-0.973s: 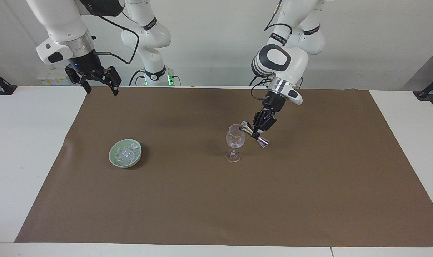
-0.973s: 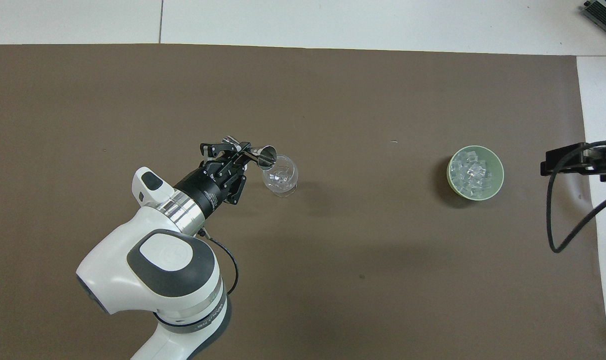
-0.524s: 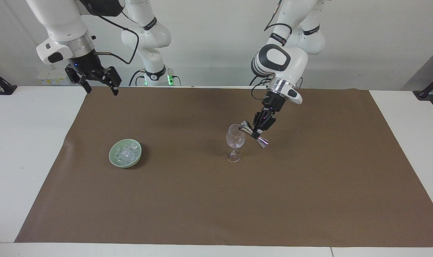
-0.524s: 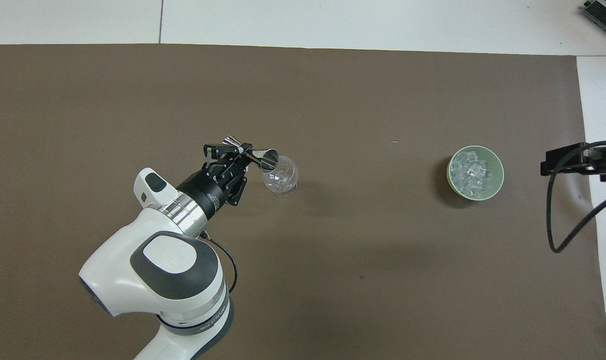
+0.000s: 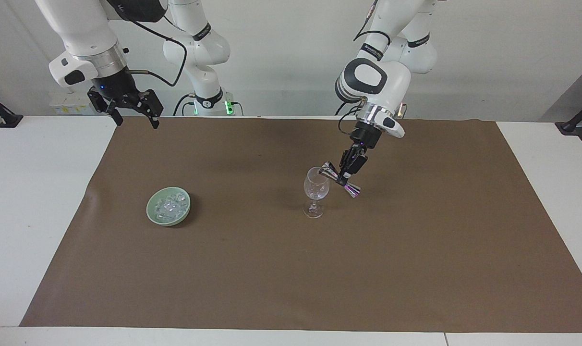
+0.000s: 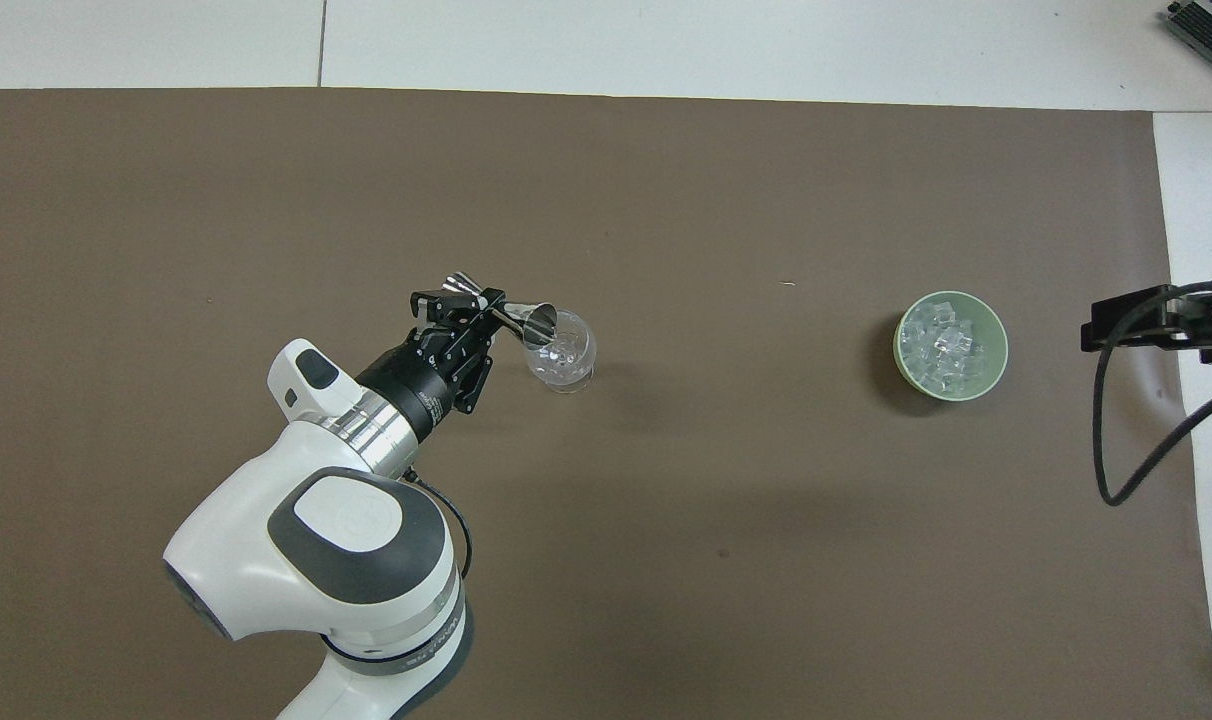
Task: Pour wine and add ice with both arms
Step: 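Tilt the jigger over the clear glass with the left gripper, then hold the jigger tipped over the glass with the left gripper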
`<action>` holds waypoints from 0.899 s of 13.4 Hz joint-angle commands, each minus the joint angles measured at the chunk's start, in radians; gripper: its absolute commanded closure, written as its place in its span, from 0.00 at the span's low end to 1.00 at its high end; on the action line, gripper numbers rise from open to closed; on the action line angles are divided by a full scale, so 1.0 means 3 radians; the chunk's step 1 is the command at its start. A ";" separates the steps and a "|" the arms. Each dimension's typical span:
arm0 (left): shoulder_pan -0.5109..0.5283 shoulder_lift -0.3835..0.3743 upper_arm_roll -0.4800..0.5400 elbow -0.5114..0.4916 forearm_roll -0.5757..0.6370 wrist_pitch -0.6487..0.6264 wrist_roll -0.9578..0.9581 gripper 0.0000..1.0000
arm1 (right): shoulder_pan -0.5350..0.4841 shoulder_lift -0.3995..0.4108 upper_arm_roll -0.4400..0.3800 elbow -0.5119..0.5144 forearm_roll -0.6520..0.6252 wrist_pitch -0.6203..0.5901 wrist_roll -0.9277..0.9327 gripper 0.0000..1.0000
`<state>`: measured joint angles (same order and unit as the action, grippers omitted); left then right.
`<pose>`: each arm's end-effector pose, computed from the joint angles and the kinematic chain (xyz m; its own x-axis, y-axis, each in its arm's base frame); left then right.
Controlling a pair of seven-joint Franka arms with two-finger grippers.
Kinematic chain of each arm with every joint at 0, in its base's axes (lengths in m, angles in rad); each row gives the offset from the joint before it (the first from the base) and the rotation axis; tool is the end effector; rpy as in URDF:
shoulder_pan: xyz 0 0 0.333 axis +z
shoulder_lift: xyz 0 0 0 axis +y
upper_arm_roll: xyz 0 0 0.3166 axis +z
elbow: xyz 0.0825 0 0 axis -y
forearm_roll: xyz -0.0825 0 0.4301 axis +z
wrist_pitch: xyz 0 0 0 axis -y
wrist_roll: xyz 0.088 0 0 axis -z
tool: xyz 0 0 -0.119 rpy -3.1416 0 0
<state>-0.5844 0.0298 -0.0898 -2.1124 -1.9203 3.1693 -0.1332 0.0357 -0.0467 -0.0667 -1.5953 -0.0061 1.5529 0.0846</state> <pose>0.5063 -0.2946 0.3943 0.3380 0.8620 -0.3779 0.6627 0.0671 0.7459 0.5840 -0.0197 0.6264 0.9933 -0.1154 0.0044 -0.1154 -0.9933 0.0026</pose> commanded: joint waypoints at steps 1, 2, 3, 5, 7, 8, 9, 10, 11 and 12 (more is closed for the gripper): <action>-0.0082 0.0024 0.0028 0.0057 0.0004 0.0127 0.0071 1.00 | -0.0017 -0.0064 0.0002 -0.0061 0.0066 -0.0022 -0.0077 0.00; -0.0092 0.0024 0.0028 0.0057 0.0004 0.0158 0.0111 1.00 | -0.0017 -0.0064 0.0002 -0.0061 0.0066 -0.0022 -0.0077 0.00; -0.0097 0.0024 0.0023 0.0067 0.0004 0.0173 0.0122 1.00 | -0.0017 -0.0064 0.0002 -0.0061 0.0066 -0.0022 -0.0077 0.00; -0.0102 0.0034 0.0023 0.0077 0.0009 0.0209 0.0147 1.00 | -0.0017 -0.0064 0.0002 -0.0061 0.0066 -0.0022 -0.0077 0.00; -0.0128 0.0049 0.0013 0.0098 0.0070 0.0245 0.0152 1.00 | -0.0017 -0.0064 0.0002 -0.0061 0.0066 -0.0022 -0.0077 0.00; -0.0138 0.0049 0.0008 0.0098 0.0076 0.0255 0.0152 1.00 | -0.0012 -0.0064 0.0002 -0.0061 0.0066 -0.0022 -0.0077 0.00; -0.0138 0.0049 0.0008 0.0098 0.0076 0.0260 0.0178 1.00 | -0.0017 -0.0064 0.0002 -0.0061 0.0066 -0.0022 -0.0077 0.00; -0.0138 0.0049 0.0008 0.0103 0.0076 0.0276 0.0224 1.00 | -0.0017 -0.0064 0.0002 -0.0061 0.0066 -0.0022 -0.0077 0.00; -0.0138 0.0059 0.0008 0.0103 0.0076 0.0281 0.0265 1.00 | -0.0017 -0.0064 0.0002 -0.0061 0.0066 -0.0022 -0.0077 0.00; -0.0143 0.0064 0.0008 0.0103 0.0076 0.0296 0.0290 1.00 | -0.0017 -0.0064 0.0002 -0.0061 0.0066 -0.0022 -0.0077 0.00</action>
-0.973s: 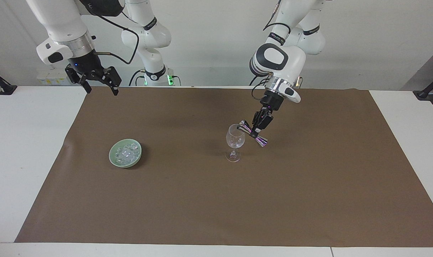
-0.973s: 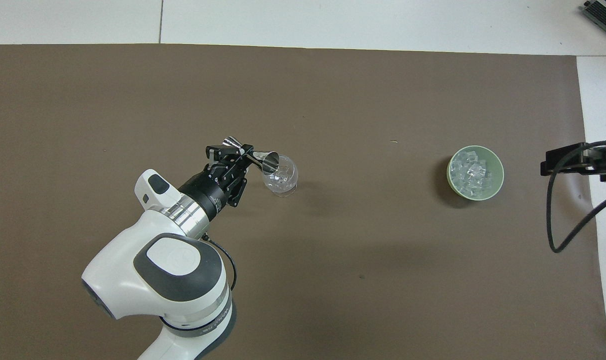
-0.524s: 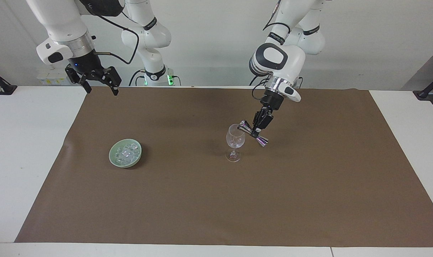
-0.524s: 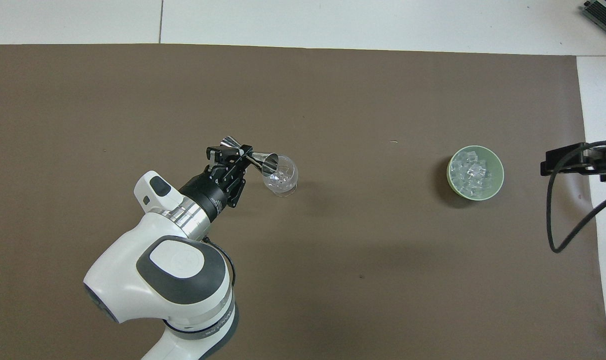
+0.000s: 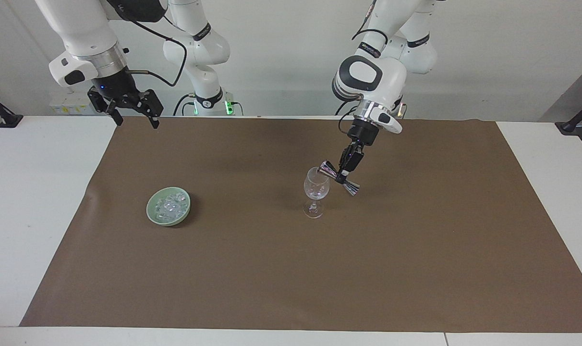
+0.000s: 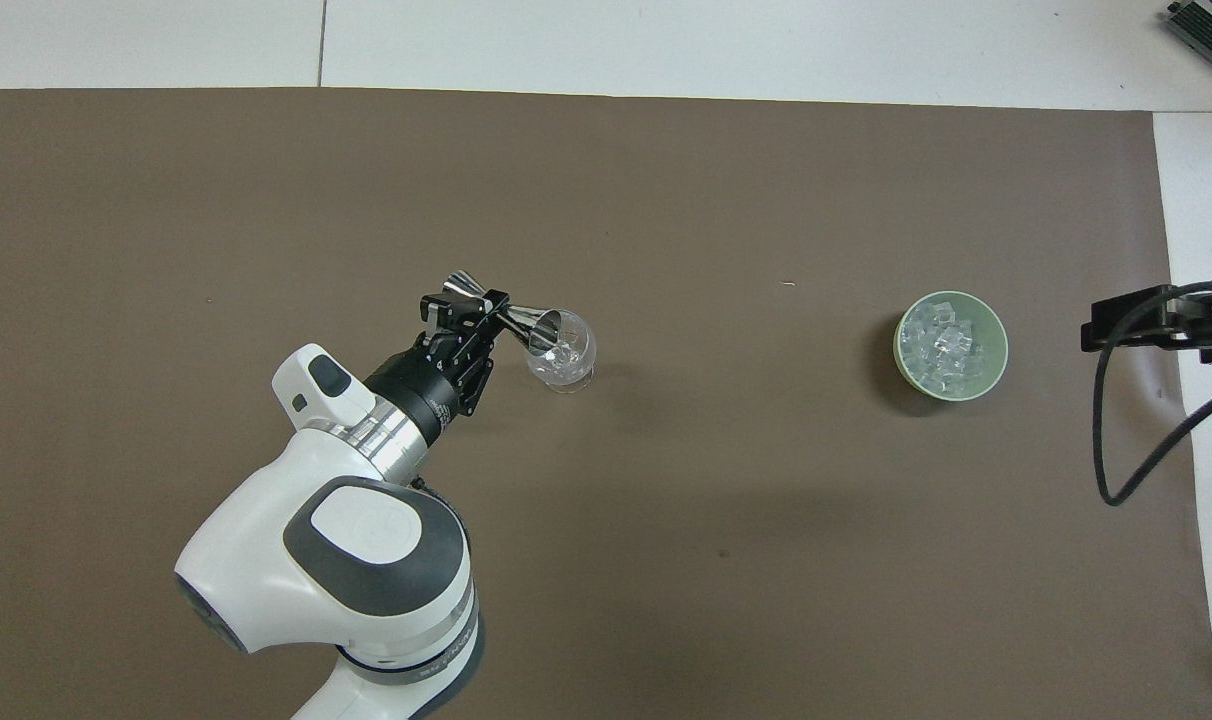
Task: Pour wine and add ice with both arms
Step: 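Hold the jigger tipped over the glass with the left gripper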
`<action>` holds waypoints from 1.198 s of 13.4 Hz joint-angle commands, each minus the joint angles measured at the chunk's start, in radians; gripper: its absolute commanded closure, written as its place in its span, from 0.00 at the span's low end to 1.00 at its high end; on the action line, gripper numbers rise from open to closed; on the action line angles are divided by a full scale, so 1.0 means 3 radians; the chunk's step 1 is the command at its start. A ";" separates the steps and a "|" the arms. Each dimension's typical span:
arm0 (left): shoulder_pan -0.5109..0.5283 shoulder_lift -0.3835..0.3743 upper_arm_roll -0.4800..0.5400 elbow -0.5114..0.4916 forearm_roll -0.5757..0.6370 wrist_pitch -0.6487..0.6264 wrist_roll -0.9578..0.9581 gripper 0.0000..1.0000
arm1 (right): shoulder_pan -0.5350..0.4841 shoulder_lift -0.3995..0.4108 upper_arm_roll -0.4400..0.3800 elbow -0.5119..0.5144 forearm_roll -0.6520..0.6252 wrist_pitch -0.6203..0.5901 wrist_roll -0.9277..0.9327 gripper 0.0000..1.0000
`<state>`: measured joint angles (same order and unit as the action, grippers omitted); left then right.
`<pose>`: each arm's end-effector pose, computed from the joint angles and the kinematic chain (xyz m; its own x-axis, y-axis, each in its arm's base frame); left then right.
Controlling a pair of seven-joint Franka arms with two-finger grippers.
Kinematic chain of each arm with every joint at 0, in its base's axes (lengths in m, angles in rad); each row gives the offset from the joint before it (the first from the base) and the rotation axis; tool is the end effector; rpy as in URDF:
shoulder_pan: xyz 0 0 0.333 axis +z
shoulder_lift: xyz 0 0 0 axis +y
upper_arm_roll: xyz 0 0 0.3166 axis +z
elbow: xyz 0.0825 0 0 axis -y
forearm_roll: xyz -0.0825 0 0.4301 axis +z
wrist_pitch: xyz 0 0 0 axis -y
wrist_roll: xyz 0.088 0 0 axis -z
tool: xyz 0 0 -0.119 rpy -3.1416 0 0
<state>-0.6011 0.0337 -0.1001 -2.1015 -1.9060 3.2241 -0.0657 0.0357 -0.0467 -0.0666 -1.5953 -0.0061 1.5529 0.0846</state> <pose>0.5009 -0.3020 0.3994 0.3791 0.8794 -0.2879 0.6261 -0.0147 0.7796 0.5840 -0.0197 0.6264 0.9933 -0.1153 0.0044 -0.1153 -0.9933 0.0026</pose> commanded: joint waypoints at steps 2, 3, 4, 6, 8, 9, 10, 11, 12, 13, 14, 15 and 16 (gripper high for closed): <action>-0.0088 0.0051 0.0042 0.0066 0.0028 0.0129 0.0116 1.00 | -0.0017 -0.0064 0.0002 -0.0061 0.0066 -0.0022 -0.0077 0.00; -0.0088 0.0051 0.0042 0.0071 0.0028 0.0134 0.0157 1.00 | -0.0017 -0.0064 0.0002 -0.0061 0.0066 -0.0022 -0.0077 0.00; -0.0088 0.0051 0.0037 0.0071 0.0028 0.0149 0.0193 1.00 | -0.0017 -0.0064 0.0002 -0.0061 0.0066 -0.0022 -0.0077 0.00; -0.0088 0.0056 0.0017 0.0092 0.0028 0.0195 0.0254 1.00 | -0.0017 -0.0064 0.0002 -0.0061 0.0066 -0.0022 -0.0077 0.00; -0.0088 0.0097 -0.0024 0.0137 0.0028 0.0297 0.0362 1.00 | -0.0017 -0.0064 0.0002 -0.0061 0.0066 -0.0022 -0.0077 0.00; -0.0088 0.0102 -0.0050 0.0158 0.0048 0.0323 0.0367 1.00 | -0.0017 -0.0064 0.0002 -0.0061 0.0066 -0.0022 -0.0077 0.00; -0.0088 0.0102 -0.0050 0.0158 0.0074 0.0328 0.0367 1.00 | -0.0012 -0.0064 0.0002 -0.0061 0.0066 -0.0022 -0.0077 0.00; -0.0088 0.0107 -0.0050 0.0163 0.0099 0.0338 0.0367 1.00 | -0.0017 -0.0064 0.0002 -0.0061 0.0066 -0.0022 -0.0077 0.00; -0.0088 0.0107 -0.0050 0.0168 0.0120 0.0349 0.0372 1.00 | -0.0017 -0.0064 0.0002 -0.0061 0.0066 -0.0022 -0.0077 0.00; -0.0088 0.0113 -0.0050 0.0168 0.0151 0.0354 0.0377 1.00 | -0.0017 -0.0064 0.0002 -0.0061 0.0066 -0.0022 -0.0077 0.00; -0.0088 0.0133 -0.0050 0.0179 0.0171 0.0389 0.0393 1.00 | -0.0017 -0.0064 0.0002 -0.0061 0.0066 -0.0022 -0.0077 0.00; -0.0088 0.0143 -0.0055 0.0204 0.0171 0.0415 0.0428 1.00 | -0.0017 -0.0064 0.0002 -0.0061 0.0066 -0.0022 -0.0077 0.00; -0.0088 0.0148 -0.0060 0.0209 0.0171 0.0425 0.0454 1.00 | -0.0017 -0.0064 0.0002 -0.0061 0.0066 -0.0022 -0.0077 0.00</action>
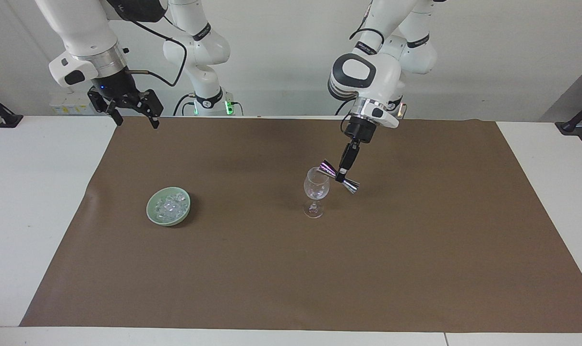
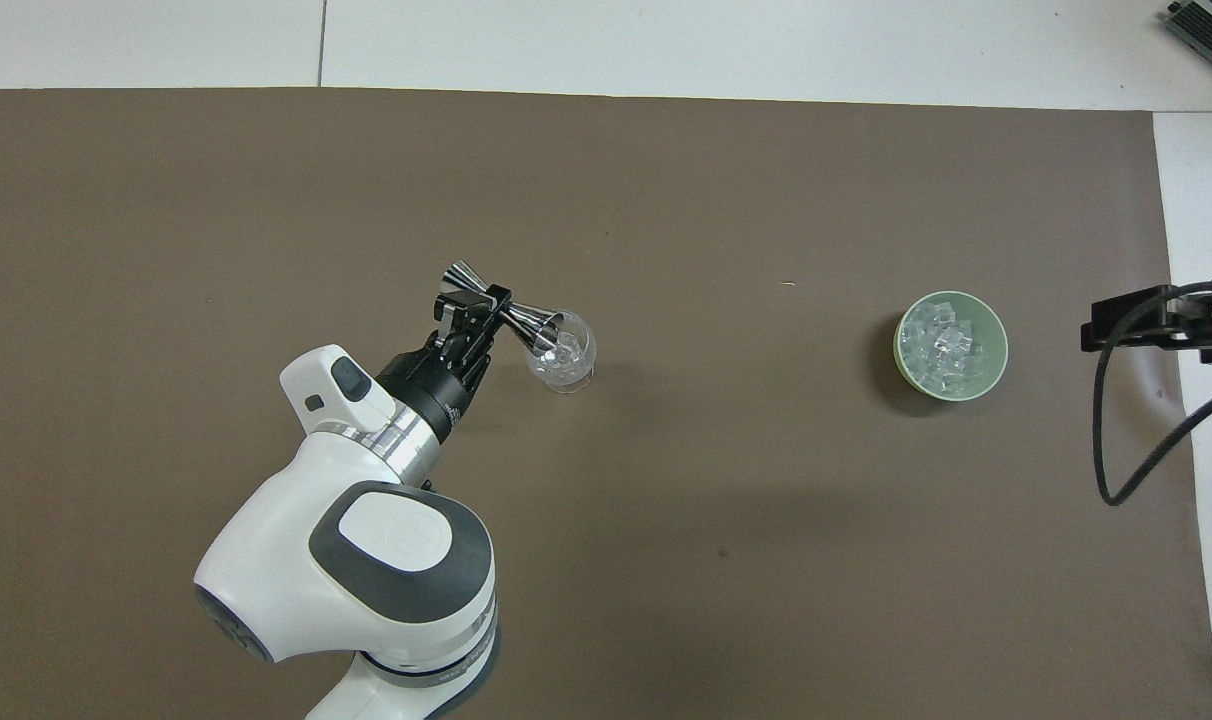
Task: Pour wine and add ice with both arms
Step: 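Hold the jigger tipped over the glass with the left gripper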
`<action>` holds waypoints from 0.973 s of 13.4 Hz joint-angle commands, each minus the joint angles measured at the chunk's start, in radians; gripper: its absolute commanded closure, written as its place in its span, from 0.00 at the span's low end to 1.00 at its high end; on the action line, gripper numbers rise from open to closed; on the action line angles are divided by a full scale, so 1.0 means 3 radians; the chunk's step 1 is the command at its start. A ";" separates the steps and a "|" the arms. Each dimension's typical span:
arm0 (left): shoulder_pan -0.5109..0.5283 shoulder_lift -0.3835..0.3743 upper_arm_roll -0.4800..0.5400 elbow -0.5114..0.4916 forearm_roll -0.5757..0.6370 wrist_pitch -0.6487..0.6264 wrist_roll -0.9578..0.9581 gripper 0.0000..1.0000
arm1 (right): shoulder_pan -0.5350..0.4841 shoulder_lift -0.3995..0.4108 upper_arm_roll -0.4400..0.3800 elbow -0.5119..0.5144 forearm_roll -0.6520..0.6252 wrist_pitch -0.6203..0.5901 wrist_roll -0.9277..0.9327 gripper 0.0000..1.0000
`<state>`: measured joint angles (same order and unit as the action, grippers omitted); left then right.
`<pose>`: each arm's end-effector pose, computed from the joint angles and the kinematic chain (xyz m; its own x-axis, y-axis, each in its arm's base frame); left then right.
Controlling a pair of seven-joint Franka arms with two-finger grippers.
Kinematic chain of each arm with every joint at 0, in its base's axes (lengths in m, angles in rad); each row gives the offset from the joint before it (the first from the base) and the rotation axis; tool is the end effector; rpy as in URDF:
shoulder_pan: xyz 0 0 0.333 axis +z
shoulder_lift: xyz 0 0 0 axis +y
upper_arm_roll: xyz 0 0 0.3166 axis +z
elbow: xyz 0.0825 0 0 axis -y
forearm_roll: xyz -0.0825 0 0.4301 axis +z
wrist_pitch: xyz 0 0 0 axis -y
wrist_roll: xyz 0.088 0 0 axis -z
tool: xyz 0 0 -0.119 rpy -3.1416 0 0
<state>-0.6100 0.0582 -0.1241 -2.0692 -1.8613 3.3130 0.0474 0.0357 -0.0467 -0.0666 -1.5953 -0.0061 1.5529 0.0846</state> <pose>0.4998 -0.3120 0.4066 0.4400 0.8903 -0.1178 0.5511 -0.1641 0.8181 0.5840 -0.0197 0.6264 0.9933 -0.1153 0.0044 -0.1153 -0.9933 0.0026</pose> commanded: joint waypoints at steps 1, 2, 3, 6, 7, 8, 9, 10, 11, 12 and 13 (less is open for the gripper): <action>-0.0058 0.0067 0.0015 0.0107 0.0022 0.0134 0.0092 1.00 | -0.0017 -0.0064 0.0002 -0.0061 0.0066 -0.0022 -0.0077 0.00; -0.0058 0.0072 0.0015 0.0117 0.0022 0.0159 0.0128 1.00 | -0.0017 -0.0064 0.0002 -0.0061 0.0066 -0.0022 -0.0077 0.00; -0.0058 0.0072 -0.0005 0.0122 0.0027 0.0170 0.0169 1.00 | -0.0017 -0.0064 0.0002 -0.0061 0.0066 -0.0022 -0.0077 0.00; -0.0058 0.0108 -0.0036 0.0158 0.0068 0.0277 0.0256 1.00 | -0.0017 -0.0064 0.0002 -0.0061 0.0066 -0.0022 -0.0077 0.00; -0.0058 0.0108 -0.0051 0.0158 0.0068 0.0293 0.0302 1.00 | -0.0017 -0.0064 0.0002 -0.0061 0.0066 -0.0022 -0.0077 0.00; -0.0058 0.0113 -0.0057 0.0158 0.0068 0.0303 0.0363 1.00 | -0.0017 -0.0064 0.0002 -0.0061 0.0066 -0.0022 -0.0077 0.00; -0.0063 0.0113 -0.0057 0.0163 0.0068 0.0313 0.0384 1.00 | -0.0017 -0.0064 0.0002 -0.0061 0.0066 -0.0022 -0.0077 0.00; -0.0063 0.0118 -0.0067 0.0179 0.0068 0.0333 0.0424 1.00 | -0.0017 -0.0064 0.0002 -0.0061 0.0066 -0.0022 -0.0077 0.00; -0.0063 0.0118 -0.0072 0.0179 0.0073 0.0354 0.0455 1.00 | -0.0017 -0.0064 0.0002 -0.0061 0.0066 -0.0022 -0.0077 0.00; -0.0063 0.0118 -0.0072 0.0184 0.0073 0.0364 0.0496 1.00 | -0.0017 -0.0064 0.0002 -0.0061 0.0066 -0.0022 -0.0077 0.00; -0.0063 0.0118 -0.0072 0.0184 0.0073 0.0369 0.0527 1.00 | -0.0017 -0.0064 0.0002 -0.0061 0.0066 -0.0022 -0.0077 0.00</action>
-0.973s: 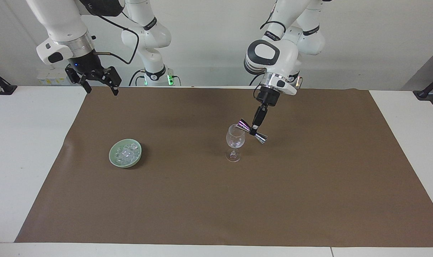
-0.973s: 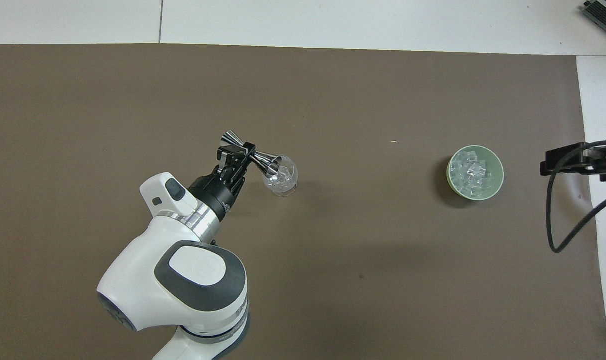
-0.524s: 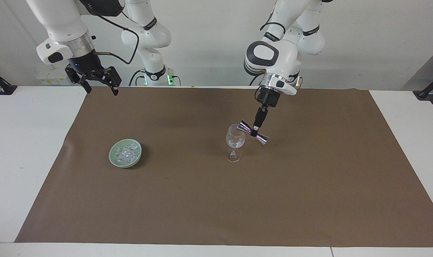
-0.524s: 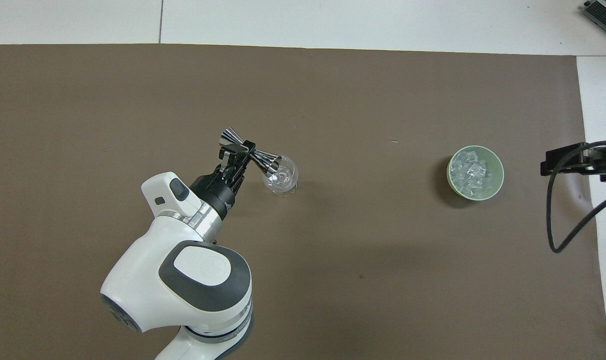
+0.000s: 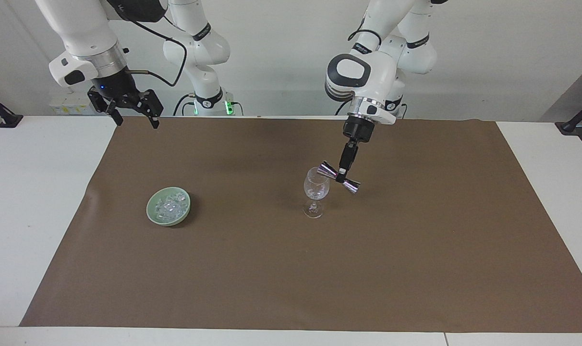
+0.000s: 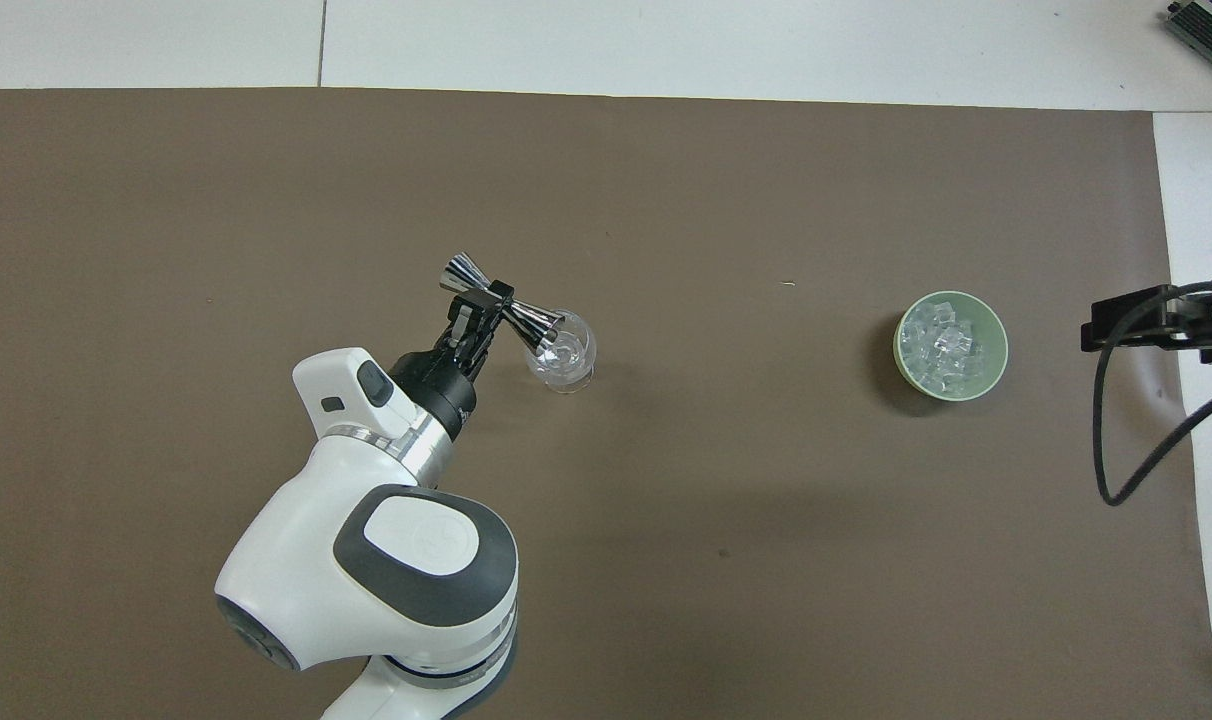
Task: Pour wine and add ice with both arms
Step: 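Hold the jigger tipped over the glass with the left gripper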
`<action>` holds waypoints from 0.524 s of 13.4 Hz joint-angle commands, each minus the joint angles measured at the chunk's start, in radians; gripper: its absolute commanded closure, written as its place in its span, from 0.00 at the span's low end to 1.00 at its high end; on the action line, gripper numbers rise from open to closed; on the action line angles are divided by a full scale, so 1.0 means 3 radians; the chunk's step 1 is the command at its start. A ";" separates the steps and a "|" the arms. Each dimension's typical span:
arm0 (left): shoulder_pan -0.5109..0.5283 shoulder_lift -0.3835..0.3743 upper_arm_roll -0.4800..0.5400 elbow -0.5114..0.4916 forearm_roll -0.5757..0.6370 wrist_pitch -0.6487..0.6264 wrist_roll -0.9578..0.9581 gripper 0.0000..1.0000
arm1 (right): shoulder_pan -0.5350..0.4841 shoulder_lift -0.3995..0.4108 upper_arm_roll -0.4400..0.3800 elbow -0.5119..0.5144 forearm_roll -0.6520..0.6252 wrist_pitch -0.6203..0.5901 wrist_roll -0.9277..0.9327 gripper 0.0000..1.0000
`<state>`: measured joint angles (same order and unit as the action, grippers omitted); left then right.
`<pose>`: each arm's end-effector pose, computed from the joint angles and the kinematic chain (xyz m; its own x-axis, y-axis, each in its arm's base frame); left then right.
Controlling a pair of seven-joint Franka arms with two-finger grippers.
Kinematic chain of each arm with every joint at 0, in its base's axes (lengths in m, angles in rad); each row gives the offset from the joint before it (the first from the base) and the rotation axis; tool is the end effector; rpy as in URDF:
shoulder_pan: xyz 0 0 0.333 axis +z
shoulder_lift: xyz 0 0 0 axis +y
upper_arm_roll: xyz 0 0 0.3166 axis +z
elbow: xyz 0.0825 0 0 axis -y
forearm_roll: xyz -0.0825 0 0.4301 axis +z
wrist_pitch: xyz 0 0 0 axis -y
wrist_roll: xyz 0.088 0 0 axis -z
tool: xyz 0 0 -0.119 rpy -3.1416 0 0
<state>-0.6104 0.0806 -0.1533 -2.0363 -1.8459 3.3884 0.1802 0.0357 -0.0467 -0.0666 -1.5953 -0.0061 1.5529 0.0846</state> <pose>0.4975 -0.3221 0.4129 0.4877 0.8722 0.0386 0.4757 -0.3026 0.8259 0.5840 -0.0197 0.6264 0.9933 -0.1153 0.0044 -0.1153 -0.9933 0.0026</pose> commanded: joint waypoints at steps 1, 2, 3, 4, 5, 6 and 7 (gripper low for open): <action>-0.0067 0.0043 0.0025 0.0079 0.0022 0.0123 0.0130 1.00 | -0.0017 -0.0064 0.0002 -0.0061 0.0066 -0.0022 -0.0077 0.00; -0.0097 0.0064 0.0025 0.0099 0.0027 0.0169 0.0156 1.00 | -0.0017 -0.0064 0.0002 -0.0061 0.0066 -0.0022 -0.0077 0.00; -0.0103 0.0089 0.0025 0.0115 0.0063 0.0190 0.0166 1.00 | -0.0012 -0.0064 0.0002 -0.0061 0.0066 -0.0022 -0.0077 0.00; -0.0108 0.0089 0.0025 0.0115 0.0068 0.0195 0.0182 1.00 | -0.0017 -0.0064 0.0002 -0.0061 0.0066 -0.0022 -0.0077 0.00; -0.0113 0.0094 0.0025 0.0125 0.0078 0.0225 0.0202 1.00 | -0.0017 -0.0064 0.0002 -0.0061 0.0066 -0.0022 -0.0077 0.00; -0.0123 0.0094 0.0025 0.0130 0.0109 0.0231 0.0222 1.00 | -0.0017 -0.0064 0.0002 -0.0061 0.0066 -0.0022 -0.0077 0.00; -0.0123 0.0094 0.0025 0.0125 0.0114 0.0231 0.0258 1.00 | -0.0017 -0.0064 0.0002 -0.0061 0.0066 -0.0022 -0.0077 0.00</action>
<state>-0.6245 0.0938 -0.1577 -2.0215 -1.8217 3.4242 0.2318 0.0357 -0.0467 -0.0666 -1.5953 -0.0061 1.5529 0.0846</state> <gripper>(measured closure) 0.797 0.000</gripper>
